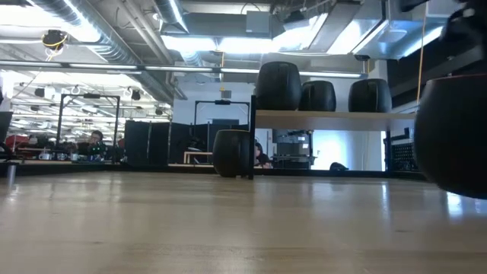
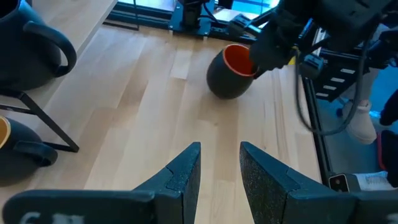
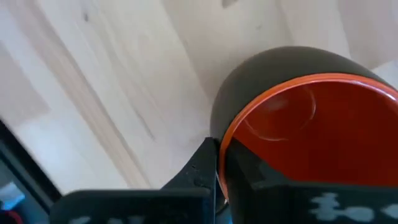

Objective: Place coffee mugs
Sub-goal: Put the black orange mug on the shelf

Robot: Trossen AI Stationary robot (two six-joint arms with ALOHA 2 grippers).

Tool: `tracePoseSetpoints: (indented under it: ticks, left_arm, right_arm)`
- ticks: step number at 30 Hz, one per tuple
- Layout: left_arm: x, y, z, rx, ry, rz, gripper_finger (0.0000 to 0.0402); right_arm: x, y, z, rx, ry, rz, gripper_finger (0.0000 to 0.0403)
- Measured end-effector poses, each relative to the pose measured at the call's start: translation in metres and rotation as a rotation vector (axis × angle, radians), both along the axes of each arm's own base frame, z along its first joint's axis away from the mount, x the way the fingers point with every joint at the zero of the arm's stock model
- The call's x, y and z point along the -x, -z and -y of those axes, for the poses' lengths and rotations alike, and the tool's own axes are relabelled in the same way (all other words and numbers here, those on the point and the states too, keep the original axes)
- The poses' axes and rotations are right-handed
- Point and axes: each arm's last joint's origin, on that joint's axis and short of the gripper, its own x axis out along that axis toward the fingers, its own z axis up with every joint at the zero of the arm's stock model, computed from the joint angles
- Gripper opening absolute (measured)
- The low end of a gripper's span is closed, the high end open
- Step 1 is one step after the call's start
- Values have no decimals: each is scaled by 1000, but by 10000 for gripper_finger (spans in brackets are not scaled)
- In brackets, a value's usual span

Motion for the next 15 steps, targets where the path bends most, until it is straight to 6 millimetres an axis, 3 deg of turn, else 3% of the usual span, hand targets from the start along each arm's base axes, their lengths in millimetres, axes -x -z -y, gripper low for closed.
tracePoseSetpoints:
  ticks: [9, 15]
  left_arm:
    - [0, 0, 0, 0, 0, 0, 105]
    - [0, 0, 0, 0, 0, 0, 105]
  right_arm:
    - [-42, 0, 54, -98, 181, 51, 4]
    - [-52, 0, 77, -111, 214, 55, 10]
